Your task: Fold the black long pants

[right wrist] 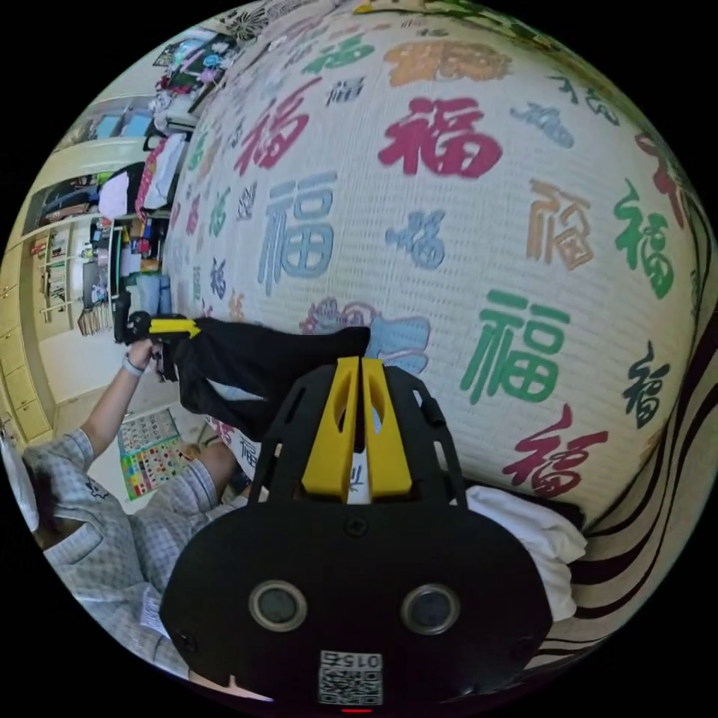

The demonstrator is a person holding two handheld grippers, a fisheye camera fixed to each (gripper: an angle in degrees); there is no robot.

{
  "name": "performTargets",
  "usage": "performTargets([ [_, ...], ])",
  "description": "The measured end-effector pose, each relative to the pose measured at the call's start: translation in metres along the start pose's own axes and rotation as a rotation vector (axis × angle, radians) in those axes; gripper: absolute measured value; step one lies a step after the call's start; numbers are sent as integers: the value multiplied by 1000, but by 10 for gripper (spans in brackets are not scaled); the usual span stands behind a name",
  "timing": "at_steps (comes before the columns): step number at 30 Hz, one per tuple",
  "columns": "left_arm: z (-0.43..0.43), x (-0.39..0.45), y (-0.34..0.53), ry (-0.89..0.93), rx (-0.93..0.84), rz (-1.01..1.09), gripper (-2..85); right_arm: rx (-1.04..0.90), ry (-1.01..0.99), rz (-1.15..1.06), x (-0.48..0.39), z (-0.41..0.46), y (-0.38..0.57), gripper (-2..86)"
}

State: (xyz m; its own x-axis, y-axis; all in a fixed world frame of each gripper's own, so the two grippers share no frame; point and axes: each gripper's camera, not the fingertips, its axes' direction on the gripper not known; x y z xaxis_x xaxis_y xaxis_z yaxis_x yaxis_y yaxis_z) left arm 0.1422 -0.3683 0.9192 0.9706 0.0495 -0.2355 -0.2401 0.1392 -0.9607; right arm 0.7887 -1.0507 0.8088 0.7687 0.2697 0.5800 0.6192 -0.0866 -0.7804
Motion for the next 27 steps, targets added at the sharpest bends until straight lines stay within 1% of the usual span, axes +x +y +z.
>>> performTargets([
  [4, -13, 8, 1, -82, 58, -29, 4, 18, 38, -44, -2, -20, -25, 15],
  [5, -13, 6, 2, -85, 58, -57, 11, 1, 51, -47, -2, -18, -28, 20],
  [7, -11, 4, 6, -66, 57, -102, 25, -103, 136, -33, -2, -5, -34, 56],
  [9, -21, 5, 24, -85, 125, -164, 42, -110, 158, -30, -1, -5, -24, 62],
  [11, -31, 9, 47, -89, 191, -219, 49, -87, 91, -32, 0, -7, -6, 74],
  [13, -39, 15, 74, -65, 234, -261, 56, -145, -42, -17, 3, 4, 22, 104],
  [17, -36, 34, 134, 3, 225, -325, 60, -272, -103, 22, 7, 35, 58, 103],
  [19, -23, 47, 147, 83, 199, -290, 60, -272, -143, 71, 12, 49, 70, 70],
  [21, 0, 67, 144, 88, 126, -193, 60, -217, -185, 120, 19, 50, 72, 34],
  [23, 14, 78, 132, 109, 136, -121, 60, -164, -251, 181, 27, 47, 74, 14],
  [24, 22, 84, 121, 167, 151, -66, 59, -148, -311, 207, 31, 43, 74, 8],
  [25, 27, 87, 114, 188, 146, -32, 56, -143, -347, 221, 33, 38, 73, 4],
  [27, 43, 95, 88, 125, 81, 52, 30, -121, -353, 227, 32, 27, 71, 0],
])
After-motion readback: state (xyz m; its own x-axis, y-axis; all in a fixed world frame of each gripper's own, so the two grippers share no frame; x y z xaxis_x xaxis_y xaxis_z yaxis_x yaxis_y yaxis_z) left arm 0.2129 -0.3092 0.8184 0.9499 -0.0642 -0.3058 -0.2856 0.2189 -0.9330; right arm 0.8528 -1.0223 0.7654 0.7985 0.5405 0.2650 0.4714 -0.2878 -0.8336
